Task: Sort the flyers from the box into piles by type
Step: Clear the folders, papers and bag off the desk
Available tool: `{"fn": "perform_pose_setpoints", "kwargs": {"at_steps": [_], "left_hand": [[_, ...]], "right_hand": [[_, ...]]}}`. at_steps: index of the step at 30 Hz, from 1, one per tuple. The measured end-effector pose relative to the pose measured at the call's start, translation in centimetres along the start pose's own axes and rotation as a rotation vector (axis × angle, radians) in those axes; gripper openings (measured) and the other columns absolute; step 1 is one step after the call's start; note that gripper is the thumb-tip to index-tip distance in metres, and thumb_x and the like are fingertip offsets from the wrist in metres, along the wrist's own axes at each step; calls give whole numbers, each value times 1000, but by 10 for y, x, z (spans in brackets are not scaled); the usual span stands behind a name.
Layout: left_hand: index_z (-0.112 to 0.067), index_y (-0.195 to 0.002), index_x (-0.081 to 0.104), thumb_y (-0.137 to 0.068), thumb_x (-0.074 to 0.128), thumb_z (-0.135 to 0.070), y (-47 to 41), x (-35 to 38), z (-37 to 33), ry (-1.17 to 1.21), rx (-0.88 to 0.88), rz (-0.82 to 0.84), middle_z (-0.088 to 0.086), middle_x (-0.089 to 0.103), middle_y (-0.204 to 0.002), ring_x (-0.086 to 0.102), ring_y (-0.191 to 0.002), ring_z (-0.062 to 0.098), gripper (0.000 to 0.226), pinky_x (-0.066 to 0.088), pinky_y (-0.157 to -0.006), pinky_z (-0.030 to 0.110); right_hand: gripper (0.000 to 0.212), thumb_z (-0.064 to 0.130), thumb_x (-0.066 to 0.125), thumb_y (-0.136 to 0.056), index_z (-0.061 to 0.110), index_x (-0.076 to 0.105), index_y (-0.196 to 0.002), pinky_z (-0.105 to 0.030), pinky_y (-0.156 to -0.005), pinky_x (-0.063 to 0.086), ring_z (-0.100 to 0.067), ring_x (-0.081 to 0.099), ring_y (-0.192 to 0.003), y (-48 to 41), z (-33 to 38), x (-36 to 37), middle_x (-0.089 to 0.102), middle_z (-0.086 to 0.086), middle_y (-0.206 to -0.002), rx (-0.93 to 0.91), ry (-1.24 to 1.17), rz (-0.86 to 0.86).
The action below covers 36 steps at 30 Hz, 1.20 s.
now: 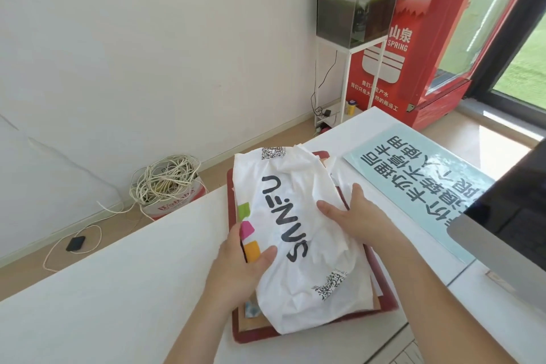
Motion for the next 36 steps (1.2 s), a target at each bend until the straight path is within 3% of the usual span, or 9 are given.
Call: {"fn": "perform_pose_setpoints", "kwargs": {"at_steps": [3, 6, 14, 20, 28, 32, 36], "left_hand": [[-27, -148, 6, -76, 63, -60, -7, 10, -1, -185, -15, -2, 5, 42, -133, 49, -118, 26, 97, 40, -94, 32], [-25, -149, 1, -75, 66, -57, -5, 8, 3, -245, -43, 4, 9, 43, -132, 50, -117, 28, 104, 40, -93, 33], [-27, -149, -8, -68, 77, -44, 39, -36, 64, -163, -152, 40, 0, 45, -136, 52, -114, 24, 118, 43, -94, 32], [-26, -149, 1, -70, 79, -30, 88, -71, 98, -131, -137, 35, -13, 44, -110, 48, -95, 15, 112, 38, -80, 25], [-28, -149, -11, -69, 76, -43, 161, -110, 172, -198, -115, 8, -5, 45, -137, 52, -110, 21, 119, 37, -81, 26], [-28, -148, -14, -71, 71, -54, 206, -128, 213, -257, -47, 3, -3, 36, -145, 51, -119, 25, 117, 41, -90, 31], [-31, -149, -3, -76, 62, -62, 232, -145, 224, -184, 59, -52, -2, 29, -149, 48, -123, 23, 103, 41, -96, 36]], "right_hand": [[71, 63, 57, -81, 10, 37, -124, -37, -82, 44, -28, 56, -106, -1, 3, -1, 59, -5, -113, -4, 105, -65], [71, 62, 58, -79, 10, 40, -124, -39, -88, 44, -30, 55, -107, 10, 3, 5, 60, -9, -113, -16, 179, -114], [97, 71, 51, -78, 14, 13, -147, -45, -96, 39, -35, 42, -122, 77, 4, 70, 45, -16, -127, -26, 197, -78], [95, 73, 44, -81, 16, 11, -149, -45, -97, 41, -33, 43, -121, 136, 4, 116, 46, -14, -128, -32, 191, -42], [88, 65, 47, -84, 22, 10, -151, -40, -96, 39, -30, 43, -117, 236, 8, 182, 48, -11, -120, -78, 43, -73], [85, 61, 49, -87, 22, 9, -151, -41, -102, 36, -29, 37, -133, 283, 4, 219, 39, -10, -145, -43, -121, -69], [95, 69, 50, -81, 25, 4, -152, -45, -110, 31, -24, 30, -141, 325, -17, 223, 25, -2, -156, 34, -294, -110]]}}
Point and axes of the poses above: each hand's wrist, its own y-axis away from the middle knuckle, its own x-axis out of the palm, z = x × y, the point moved 10 cm from there along -y, towards the middle knuckle
